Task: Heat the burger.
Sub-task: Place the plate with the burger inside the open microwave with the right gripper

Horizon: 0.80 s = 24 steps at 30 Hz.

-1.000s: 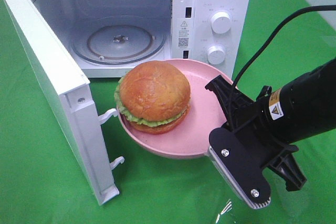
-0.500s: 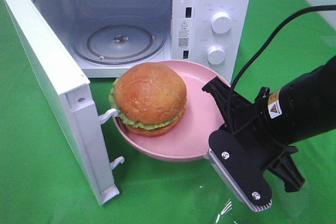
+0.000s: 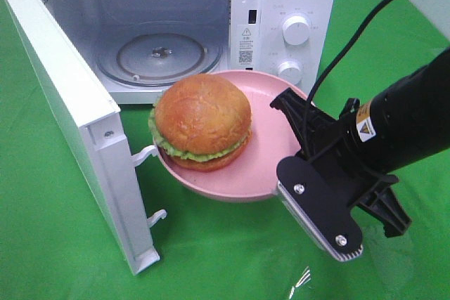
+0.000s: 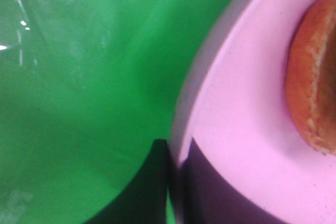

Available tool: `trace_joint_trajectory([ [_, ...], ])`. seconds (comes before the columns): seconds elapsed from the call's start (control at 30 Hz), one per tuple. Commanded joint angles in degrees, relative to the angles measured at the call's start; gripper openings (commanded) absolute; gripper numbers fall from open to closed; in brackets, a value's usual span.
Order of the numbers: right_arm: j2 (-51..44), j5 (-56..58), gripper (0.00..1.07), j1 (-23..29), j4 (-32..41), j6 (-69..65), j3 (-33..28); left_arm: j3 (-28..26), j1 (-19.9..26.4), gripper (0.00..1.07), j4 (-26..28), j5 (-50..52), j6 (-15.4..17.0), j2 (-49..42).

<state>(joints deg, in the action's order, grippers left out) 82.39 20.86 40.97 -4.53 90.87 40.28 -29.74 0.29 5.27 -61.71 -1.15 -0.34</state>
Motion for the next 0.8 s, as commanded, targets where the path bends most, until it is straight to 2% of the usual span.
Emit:
trace_joint_trajectory([
  [0.03, -0.1, -1.9, 0.0, -0.1, 0.3, -1.1, 3.6, 0.2, 0.1, 0.86, 0.5, 0.5, 0.1, -0.8],
  [0.8, 8.7, -0.3, 0.0, -0.2, 5.2, -2.5, 11.9, 0.2, 0.1, 0.86, 0.5, 0.5, 0.1, -0.8],
])
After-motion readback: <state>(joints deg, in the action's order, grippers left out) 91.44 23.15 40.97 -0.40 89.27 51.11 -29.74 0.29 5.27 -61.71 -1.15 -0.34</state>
